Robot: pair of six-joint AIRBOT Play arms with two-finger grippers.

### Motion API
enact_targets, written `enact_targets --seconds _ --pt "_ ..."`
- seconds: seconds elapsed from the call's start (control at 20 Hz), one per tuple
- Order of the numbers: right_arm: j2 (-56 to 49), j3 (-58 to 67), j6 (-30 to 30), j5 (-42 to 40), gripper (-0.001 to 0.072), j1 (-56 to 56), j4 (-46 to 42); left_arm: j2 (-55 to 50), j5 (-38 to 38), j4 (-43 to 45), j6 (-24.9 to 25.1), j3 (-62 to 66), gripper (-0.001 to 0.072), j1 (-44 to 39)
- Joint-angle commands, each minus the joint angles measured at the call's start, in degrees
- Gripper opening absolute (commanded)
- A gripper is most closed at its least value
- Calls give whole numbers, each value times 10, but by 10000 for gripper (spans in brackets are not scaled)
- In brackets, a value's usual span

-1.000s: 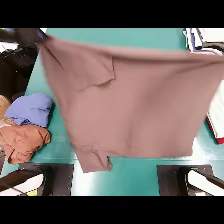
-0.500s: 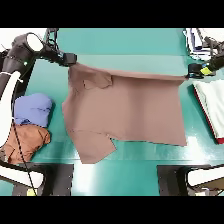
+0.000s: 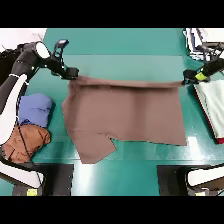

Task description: Fold the shirts.

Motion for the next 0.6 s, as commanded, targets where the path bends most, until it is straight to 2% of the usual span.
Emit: enact_targets --seconds 0.0,0.05,0.1,0.15,0.2,0.35,0.55 --pt "34 -104 0 -36 15 1 3 -1 -2 0 -28 -61 23 0" --pt "40 -122 1 -44 18 1 4 -1 7 1 -42 -75 25 0" --pt "46 -134 0 -45 70 1 18 -1 7 0 -49 -83 134 0" --pt "51 -139 0 -47 239 0 32 0 -7 -2 -52 -83 413 0" --pt "61 -141 0 -45 301 -4 38 6 -29 -2 -52 -83 486 0" --pt "109 -142 0 -26 306 -18 38 66 -75 -1 -40 -105 489 0" --pt "183 -142 -1 35 306 -44 54 214 -73 -4 -35 -271 489 0"
